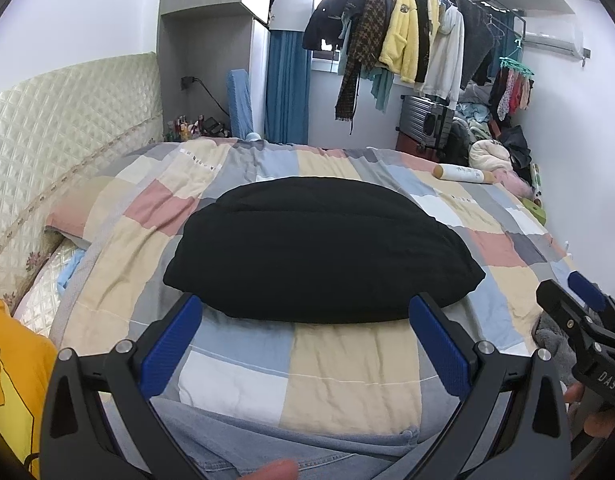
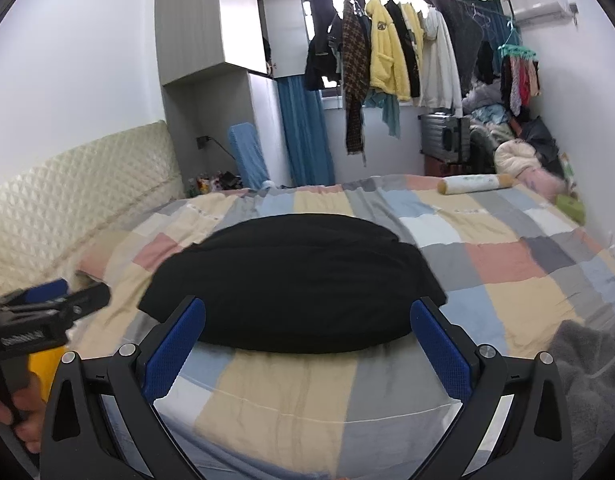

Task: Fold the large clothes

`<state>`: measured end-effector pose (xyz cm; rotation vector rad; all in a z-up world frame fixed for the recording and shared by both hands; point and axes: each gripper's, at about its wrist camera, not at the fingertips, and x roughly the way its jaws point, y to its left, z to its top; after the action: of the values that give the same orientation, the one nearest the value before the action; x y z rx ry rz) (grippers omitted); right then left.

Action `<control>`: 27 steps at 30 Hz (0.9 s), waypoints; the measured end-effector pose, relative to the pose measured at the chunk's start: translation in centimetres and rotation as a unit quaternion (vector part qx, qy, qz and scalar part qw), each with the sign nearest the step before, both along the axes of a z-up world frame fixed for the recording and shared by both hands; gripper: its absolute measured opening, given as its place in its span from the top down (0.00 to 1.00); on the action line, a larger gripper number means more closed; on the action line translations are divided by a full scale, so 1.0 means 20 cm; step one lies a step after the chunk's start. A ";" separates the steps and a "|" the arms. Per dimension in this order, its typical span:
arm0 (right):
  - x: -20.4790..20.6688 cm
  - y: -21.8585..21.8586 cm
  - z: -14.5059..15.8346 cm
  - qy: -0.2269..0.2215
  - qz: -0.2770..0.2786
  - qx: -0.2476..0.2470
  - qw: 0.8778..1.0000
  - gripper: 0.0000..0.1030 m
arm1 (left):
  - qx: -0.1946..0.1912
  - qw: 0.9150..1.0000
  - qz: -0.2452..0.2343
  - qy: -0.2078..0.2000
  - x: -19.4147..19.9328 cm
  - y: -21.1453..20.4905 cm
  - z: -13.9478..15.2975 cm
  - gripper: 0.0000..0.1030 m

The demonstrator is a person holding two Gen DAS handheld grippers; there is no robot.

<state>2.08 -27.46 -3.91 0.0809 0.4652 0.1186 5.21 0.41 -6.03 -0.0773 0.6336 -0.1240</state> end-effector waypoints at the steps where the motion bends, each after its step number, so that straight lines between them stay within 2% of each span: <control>1: -0.01 0.01 0.01 -0.003 -0.003 -0.008 1.000 0.00 | -0.001 1.000 0.000 0.000 0.00 0.00 0.00 0.00; 27: -0.01 -0.01 -0.01 0.005 -0.002 0.001 1.000 0.00 | -0.004 1.000 0.000 0.001 -0.01 0.03 0.02 0.00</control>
<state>1.92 -27.60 -4.09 0.0854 0.4752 0.1146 4.95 0.97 -5.65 -0.0850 0.6344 -0.1274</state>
